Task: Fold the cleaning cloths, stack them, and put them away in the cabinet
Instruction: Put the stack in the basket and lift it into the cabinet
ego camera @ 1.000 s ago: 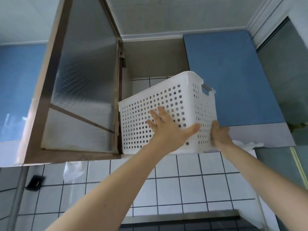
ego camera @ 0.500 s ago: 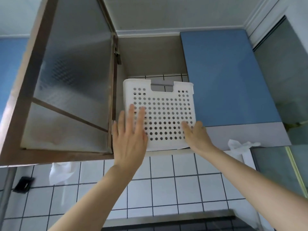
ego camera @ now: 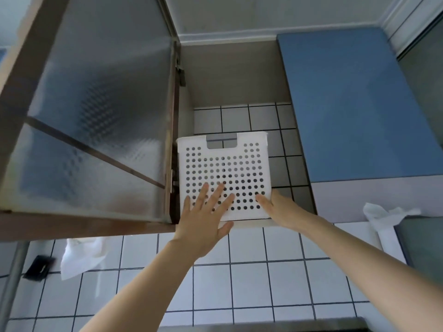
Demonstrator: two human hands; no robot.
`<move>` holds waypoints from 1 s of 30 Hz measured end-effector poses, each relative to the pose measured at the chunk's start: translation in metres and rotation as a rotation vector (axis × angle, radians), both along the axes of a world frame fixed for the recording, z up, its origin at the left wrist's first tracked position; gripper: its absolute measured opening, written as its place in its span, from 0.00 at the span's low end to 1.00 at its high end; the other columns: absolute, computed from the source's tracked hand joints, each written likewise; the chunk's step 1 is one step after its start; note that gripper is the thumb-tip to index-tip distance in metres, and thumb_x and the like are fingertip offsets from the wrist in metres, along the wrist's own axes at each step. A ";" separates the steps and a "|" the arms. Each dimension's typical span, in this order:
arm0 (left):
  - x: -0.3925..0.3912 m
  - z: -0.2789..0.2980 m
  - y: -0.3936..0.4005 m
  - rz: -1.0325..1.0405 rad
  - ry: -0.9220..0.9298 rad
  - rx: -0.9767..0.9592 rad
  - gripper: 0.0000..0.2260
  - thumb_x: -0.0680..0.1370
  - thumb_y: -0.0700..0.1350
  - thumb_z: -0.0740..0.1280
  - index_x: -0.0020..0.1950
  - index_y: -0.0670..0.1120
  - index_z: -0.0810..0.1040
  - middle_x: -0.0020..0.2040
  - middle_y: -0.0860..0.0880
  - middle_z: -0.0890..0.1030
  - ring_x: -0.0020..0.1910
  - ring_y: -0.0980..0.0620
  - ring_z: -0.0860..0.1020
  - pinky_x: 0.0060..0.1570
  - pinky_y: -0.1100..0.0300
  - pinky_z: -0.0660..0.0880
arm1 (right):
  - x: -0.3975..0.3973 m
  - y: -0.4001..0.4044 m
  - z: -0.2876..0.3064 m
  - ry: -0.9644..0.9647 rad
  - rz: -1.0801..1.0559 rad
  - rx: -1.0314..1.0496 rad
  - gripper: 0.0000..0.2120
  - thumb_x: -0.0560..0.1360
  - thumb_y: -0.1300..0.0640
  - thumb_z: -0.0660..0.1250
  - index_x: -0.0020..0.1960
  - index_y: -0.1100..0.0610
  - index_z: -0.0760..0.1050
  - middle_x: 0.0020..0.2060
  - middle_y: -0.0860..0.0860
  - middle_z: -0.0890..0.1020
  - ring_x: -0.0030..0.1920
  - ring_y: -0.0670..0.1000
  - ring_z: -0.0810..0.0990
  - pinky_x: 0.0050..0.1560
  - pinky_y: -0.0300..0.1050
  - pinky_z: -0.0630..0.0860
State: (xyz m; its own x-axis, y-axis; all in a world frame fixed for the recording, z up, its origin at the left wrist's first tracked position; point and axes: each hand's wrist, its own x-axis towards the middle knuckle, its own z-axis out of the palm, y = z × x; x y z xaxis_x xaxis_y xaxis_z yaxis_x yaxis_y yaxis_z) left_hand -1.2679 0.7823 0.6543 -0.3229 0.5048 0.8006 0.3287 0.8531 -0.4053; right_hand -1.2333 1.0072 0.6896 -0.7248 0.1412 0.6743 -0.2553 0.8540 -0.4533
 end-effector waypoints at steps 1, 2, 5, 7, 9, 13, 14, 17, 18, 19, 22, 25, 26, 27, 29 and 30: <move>-0.005 0.001 0.002 0.005 -0.030 -0.001 0.29 0.76 0.64 0.38 0.75 0.60 0.34 0.77 0.53 0.33 0.76 0.45 0.34 0.74 0.39 0.47 | -0.007 0.001 0.002 -0.021 -0.011 -0.002 0.29 0.78 0.36 0.50 0.67 0.57 0.63 0.59 0.53 0.77 0.54 0.53 0.77 0.56 0.51 0.75; -0.008 0.000 0.003 0.009 -0.062 0.002 0.29 0.76 0.64 0.39 0.75 0.59 0.35 0.77 0.54 0.33 0.75 0.45 0.33 0.74 0.40 0.46 | -0.013 0.002 0.003 -0.036 -0.015 0.001 0.28 0.78 0.37 0.50 0.67 0.56 0.64 0.60 0.53 0.77 0.55 0.53 0.77 0.57 0.52 0.75; -0.026 -0.001 0.007 -0.008 -0.123 0.015 0.32 0.73 0.67 0.35 0.76 0.59 0.36 0.77 0.54 0.34 0.76 0.46 0.33 0.74 0.40 0.45 | -0.038 0.009 0.006 -0.053 -0.011 0.000 0.31 0.76 0.35 0.50 0.69 0.55 0.63 0.62 0.51 0.76 0.57 0.53 0.76 0.59 0.54 0.74; -0.035 -0.005 0.008 -0.021 -0.133 0.031 0.35 0.69 0.69 0.32 0.76 0.59 0.37 0.77 0.55 0.35 0.76 0.46 0.34 0.74 0.40 0.46 | -0.049 0.012 0.006 -0.064 0.002 0.010 0.35 0.73 0.32 0.50 0.70 0.54 0.63 0.64 0.53 0.75 0.59 0.55 0.77 0.60 0.56 0.73; -0.040 -0.007 0.008 -0.018 -0.125 0.032 0.37 0.68 0.69 0.31 0.76 0.59 0.38 0.77 0.54 0.35 0.76 0.46 0.34 0.74 0.41 0.47 | -0.050 0.009 0.009 -0.074 0.007 0.033 0.30 0.76 0.36 0.50 0.67 0.57 0.67 0.64 0.59 0.76 0.60 0.60 0.77 0.62 0.58 0.72; -0.046 -0.011 0.010 0.008 -0.173 0.040 0.35 0.72 0.69 0.36 0.77 0.56 0.39 0.78 0.52 0.36 0.76 0.45 0.35 0.74 0.42 0.46 | -0.059 0.009 0.010 -0.101 -0.006 0.041 0.32 0.76 0.36 0.49 0.67 0.60 0.68 0.61 0.60 0.78 0.58 0.60 0.78 0.61 0.58 0.72; -0.045 -0.012 0.011 0.020 -0.188 0.046 0.34 0.75 0.69 0.40 0.77 0.56 0.39 0.78 0.52 0.36 0.76 0.45 0.35 0.74 0.42 0.47 | -0.065 0.012 0.009 -0.090 -0.016 0.021 0.37 0.72 0.31 0.47 0.67 0.57 0.67 0.59 0.57 0.79 0.55 0.57 0.79 0.60 0.57 0.73; -0.040 -0.014 0.013 0.060 -0.217 0.045 0.33 0.78 0.65 0.47 0.77 0.54 0.39 0.77 0.51 0.35 0.76 0.45 0.35 0.74 0.41 0.48 | -0.068 0.010 0.002 -0.084 -0.082 0.049 0.36 0.72 0.31 0.45 0.63 0.57 0.71 0.55 0.55 0.81 0.51 0.55 0.80 0.58 0.55 0.74; -0.036 -0.013 0.013 0.072 -0.237 0.042 0.33 0.78 0.65 0.49 0.77 0.54 0.39 0.78 0.51 0.35 0.76 0.45 0.36 0.74 0.41 0.48 | -0.058 0.004 0.000 -0.068 -0.130 0.064 0.32 0.76 0.35 0.46 0.61 0.58 0.73 0.54 0.56 0.81 0.51 0.56 0.80 0.57 0.54 0.75; -0.034 -0.012 0.012 0.066 -0.263 0.043 0.33 0.79 0.64 0.50 0.77 0.54 0.40 0.78 0.51 0.36 0.76 0.46 0.37 0.74 0.41 0.47 | -0.050 -0.002 -0.004 -0.029 -0.173 0.081 0.28 0.79 0.39 0.47 0.59 0.59 0.73 0.52 0.56 0.81 0.49 0.56 0.80 0.55 0.53 0.76; -0.004 -0.022 0.006 -0.154 -0.289 0.159 0.29 0.80 0.56 0.56 0.77 0.52 0.50 0.79 0.50 0.49 0.77 0.51 0.45 0.75 0.47 0.46 | -0.029 -0.019 -0.022 0.236 -0.228 0.020 0.17 0.80 0.49 0.54 0.58 0.61 0.71 0.51 0.56 0.80 0.49 0.58 0.78 0.49 0.53 0.78; 0.042 -0.053 -0.012 -0.456 -0.119 0.427 0.20 0.79 0.48 0.60 0.71 0.52 0.66 0.71 0.54 0.69 0.70 0.56 0.65 0.68 0.62 0.63 | 0.002 -0.050 -0.051 0.438 -0.085 0.002 0.18 0.80 0.55 0.56 0.68 0.60 0.65 0.63 0.53 0.74 0.64 0.55 0.71 0.64 0.50 0.71; 0.053 -0.062 -0.021 -0.497 -0.075 0.490 0.17 0.79 0.47 0.61 0.68 0.53 0.70 0.66 0.56 0.73 0.65 0.58 0.71 0.61 0.67 0.67 | 0.015 -0.062 -0.058 0.454 -0.034 0.047 0.21 0.80 0.55 0.57 0.71 0.59 0.62 0.67 0.52 0.70 0.68 0.52 0.67 0.68 0.45 0.66; 0.062 -0.071 -0.030 -0.524 -0.048 0.553 0.15 0.78 0.47 0.62 0.65 0.54 0.72 0.63 0.58 0.75 0.58 0.60 0.74 0.55 0.71 0.68 | 0.026 -0.074 -0.062 0.464 0.024 0.101 0.22 0.80 0.54 0.57 0.73 0.57 0.60 0.69 0.50 0.68 0.70 0.50 0.64 0.69 0.41 0.62; 0.073 -0.083 -0.049 -0.577 -0.019 0.684 0.10 0.78 0.45 0.63 0.57 0.55 0.75 0.55 0.61 0.78 0.42 0.65 0.76 0.42 0.76 0.68 | 0.048 -0.098 -0.063 0.467 0.129 0.187 0.22 0.81 0.52 0.56 0.73 0.55 0.60 0.70 0.48 0.67 0.70 0.46 0.63 0.67 0.37 0.60; 0.079 -0.087 -0.058 -0.612 -0.012 0.757 0.08 0.77 0.44 0.64 0.53 0.56 0.76 0.51 0.61 0.80 0.37 0.65 0.76 0.37 0.76 0.69 | 0.058 -0.110 -0.061 0.490 0.177 0.232 0.21 0.81 0.52 0.56 0.73 0.54 0.60 0.70 0.48 0.67 0.70 0.45 0.64 0.67 0.37 0.61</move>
